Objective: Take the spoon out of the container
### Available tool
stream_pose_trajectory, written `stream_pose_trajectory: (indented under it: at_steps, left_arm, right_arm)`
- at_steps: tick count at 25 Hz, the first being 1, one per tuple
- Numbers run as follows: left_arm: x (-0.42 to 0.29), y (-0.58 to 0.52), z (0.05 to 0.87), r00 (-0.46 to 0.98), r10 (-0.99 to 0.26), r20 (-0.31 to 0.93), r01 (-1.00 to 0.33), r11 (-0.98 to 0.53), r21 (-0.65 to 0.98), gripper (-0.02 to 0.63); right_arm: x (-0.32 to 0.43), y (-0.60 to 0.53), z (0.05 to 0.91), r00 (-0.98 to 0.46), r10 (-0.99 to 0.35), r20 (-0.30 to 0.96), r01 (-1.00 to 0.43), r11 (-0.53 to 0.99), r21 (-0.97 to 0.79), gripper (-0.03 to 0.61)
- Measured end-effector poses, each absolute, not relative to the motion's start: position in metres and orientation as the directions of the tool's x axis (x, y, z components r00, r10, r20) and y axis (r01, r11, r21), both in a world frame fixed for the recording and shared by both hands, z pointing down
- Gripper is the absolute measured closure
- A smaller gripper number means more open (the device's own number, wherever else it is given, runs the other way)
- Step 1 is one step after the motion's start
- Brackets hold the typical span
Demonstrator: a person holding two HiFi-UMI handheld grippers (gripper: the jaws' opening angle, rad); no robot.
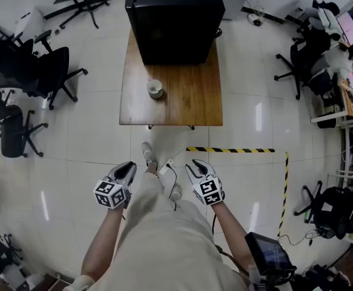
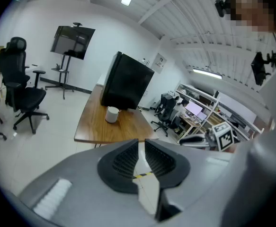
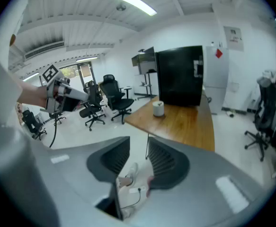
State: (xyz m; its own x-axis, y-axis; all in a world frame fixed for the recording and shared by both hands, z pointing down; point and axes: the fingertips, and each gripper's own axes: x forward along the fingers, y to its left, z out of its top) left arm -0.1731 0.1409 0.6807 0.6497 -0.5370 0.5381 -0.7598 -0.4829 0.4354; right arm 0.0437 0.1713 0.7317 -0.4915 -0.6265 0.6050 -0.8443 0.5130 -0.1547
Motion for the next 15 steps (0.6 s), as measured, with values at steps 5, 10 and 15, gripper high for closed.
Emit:
stream_pose_trajectory:
  at_steps: [5,10,15]
  left_arm:
    - [-0.141,0.226,0.685,0.660,-0.534,0.529,-0.752,-0.476,0.456,0.571]
    - [-0.137,0.254,0.674,0.661,-0.561,0.498,-0.750,-0.485,0.449,0.574]
    - [-0.121,0.263,0.664,0.682,-0.547,0.486,-0.731,-0.538,0.420,0.578]
  right_arm:
    - [0.083,0.275,0.741,-0.509,-0.608,0.609,-0.846,0.483,-0.225,0.459]
    - [0.084,0.300,0.717,-0.520,-0.662,0.540,-0.851,0.456,-0.261,0.459]
    - [0.085,0.295,0.695,-0.543,-0.682,0.489,-0.839,0.455,-0.298,0.459]
